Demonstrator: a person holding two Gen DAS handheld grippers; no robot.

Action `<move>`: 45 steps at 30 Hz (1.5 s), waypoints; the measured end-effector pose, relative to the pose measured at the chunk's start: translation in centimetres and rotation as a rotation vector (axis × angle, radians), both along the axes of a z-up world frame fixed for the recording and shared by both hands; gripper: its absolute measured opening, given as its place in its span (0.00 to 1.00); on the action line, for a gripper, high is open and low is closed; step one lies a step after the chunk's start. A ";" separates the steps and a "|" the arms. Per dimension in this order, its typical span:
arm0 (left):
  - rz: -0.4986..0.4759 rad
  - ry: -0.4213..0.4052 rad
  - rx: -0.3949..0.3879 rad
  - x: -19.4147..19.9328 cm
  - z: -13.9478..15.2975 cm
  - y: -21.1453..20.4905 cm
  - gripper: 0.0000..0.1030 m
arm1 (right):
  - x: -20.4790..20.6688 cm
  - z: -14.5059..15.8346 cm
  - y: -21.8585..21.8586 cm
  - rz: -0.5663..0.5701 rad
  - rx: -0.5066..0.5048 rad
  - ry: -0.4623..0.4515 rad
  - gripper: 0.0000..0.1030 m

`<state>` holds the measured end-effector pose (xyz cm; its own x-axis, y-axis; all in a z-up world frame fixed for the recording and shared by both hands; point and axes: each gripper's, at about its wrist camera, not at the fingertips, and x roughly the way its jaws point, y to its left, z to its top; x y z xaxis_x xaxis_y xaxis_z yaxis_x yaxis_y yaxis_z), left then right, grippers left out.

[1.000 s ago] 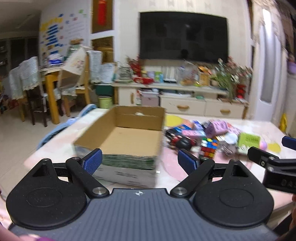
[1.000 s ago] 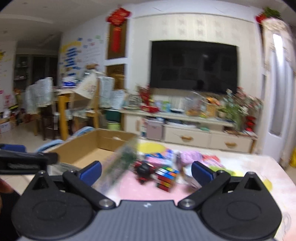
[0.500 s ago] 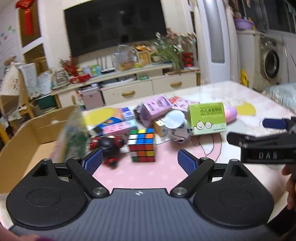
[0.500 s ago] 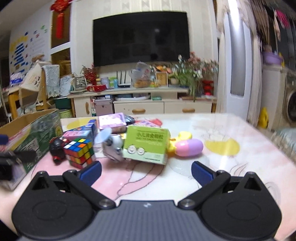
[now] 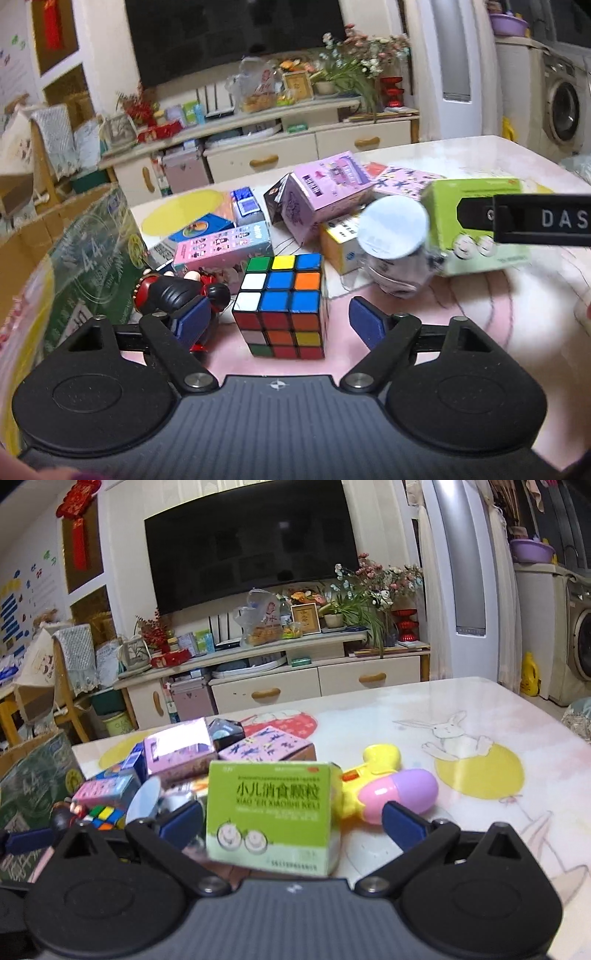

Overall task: Organize rigid objects
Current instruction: 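Grasp the Rubik's cube with the left gripper while the right grasps the green medicine box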

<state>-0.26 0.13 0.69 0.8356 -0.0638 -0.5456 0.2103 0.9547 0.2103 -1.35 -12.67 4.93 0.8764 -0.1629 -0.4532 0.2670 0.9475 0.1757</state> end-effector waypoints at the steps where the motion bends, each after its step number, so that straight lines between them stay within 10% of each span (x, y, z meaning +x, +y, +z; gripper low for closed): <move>1: 0.010 0.009 -0.003 0.3 0.0 -0.1 0.95 | 0.5 0.1 0.3 0.005 0.003 0.006 0.99; 19: -0.010 0.080 -0.027 3.4 0.4 0.5 0.65 | 3.7 -1.4 0.9 -0.005 -0.067 0.107 0.96; 45: -0.026 0.034 -0.159 0.6 4.2 3.8 0.62 | 0.2 -0.3 0.4 -0.038 -0.098 0.112 0.94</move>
